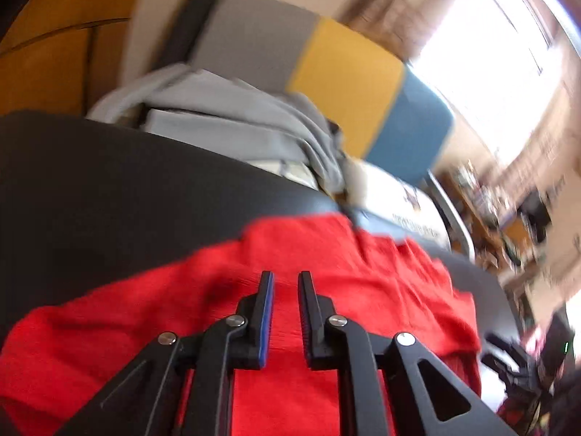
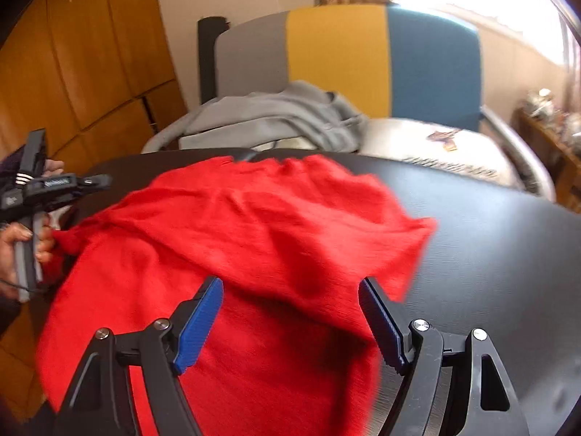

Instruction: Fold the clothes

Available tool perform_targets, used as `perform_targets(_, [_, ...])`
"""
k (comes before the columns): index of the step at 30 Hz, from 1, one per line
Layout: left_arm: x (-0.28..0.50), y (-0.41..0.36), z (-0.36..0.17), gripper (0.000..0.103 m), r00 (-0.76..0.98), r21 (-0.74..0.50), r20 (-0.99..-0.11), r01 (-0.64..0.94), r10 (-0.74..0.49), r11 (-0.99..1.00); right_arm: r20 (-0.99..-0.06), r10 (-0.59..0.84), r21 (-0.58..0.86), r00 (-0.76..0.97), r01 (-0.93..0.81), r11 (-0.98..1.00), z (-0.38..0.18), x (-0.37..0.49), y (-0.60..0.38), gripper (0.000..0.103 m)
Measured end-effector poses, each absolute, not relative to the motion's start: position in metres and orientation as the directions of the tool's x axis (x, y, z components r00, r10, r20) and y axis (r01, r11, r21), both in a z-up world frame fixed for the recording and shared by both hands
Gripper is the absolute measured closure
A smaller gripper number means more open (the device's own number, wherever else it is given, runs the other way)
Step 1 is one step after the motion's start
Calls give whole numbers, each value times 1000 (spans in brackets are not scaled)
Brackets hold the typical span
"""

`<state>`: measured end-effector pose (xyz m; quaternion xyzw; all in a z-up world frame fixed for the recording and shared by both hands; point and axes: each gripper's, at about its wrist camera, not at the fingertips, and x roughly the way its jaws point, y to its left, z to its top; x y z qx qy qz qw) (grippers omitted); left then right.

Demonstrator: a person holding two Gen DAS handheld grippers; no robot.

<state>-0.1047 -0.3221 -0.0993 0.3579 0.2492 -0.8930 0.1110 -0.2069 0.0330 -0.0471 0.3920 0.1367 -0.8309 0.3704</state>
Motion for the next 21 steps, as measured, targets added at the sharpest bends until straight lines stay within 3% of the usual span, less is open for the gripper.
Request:
perform_targets(3, [-129, -306, -135, 90, -580, -170, -809, 393, -100, -904, -771, -484, 50, -413, 719, -693, -55, -212, 22, 27])
perform_targets(5, [-131, -300, -131, 90, -599, -165, -794, 375, -103, -912, -788, -392, 11, -474, 626, -780, -64, -224, 42, 27])
perform_targets(8, [-132, -291, -124, 91, -639, -169, -762, 345, -99, -923, -744, -549, 279, -380, 570, -773, -60, -221, 80, 27])
perform_targets(10, [-132, -285, -118, 93, -665, -171, -741, 325, -96, -930, -644, -720, 521, -259, 540, -661, -60, -211, 91, 18])
perform_targets(11, [-133, -282, -116, 92, -678, -172, -729, 315, -94, -933, -598, -762, 601, -248, 490, -631, -64, -210, 92, 2])
perform_targets(14, [-140, -268, -109, 91, -703, -162, -706, 273, -82, -948, -440, -866, 804, -238, 326, -498, -75, -207, 94, 0])
perform_targets(17, [-156, -259, -119, 90, -687, -151, -724, 250, -65, -956, -357, -884, 899, -302, 146, -413, -88, -218, 89, 0])
perform_targets(19, [-163, -261, -137, 90, -648, -154, -759, 270, -61, -950, -343, -851, 915, -397, 62, -398, -94, -224, 85, 0])
perform_targets(21, [-155, -262, -148, 90, -680, -215, -733, 267, -26, -939, -335, -808, 925, -485, -4, -381, -99, -230, 81, 0])
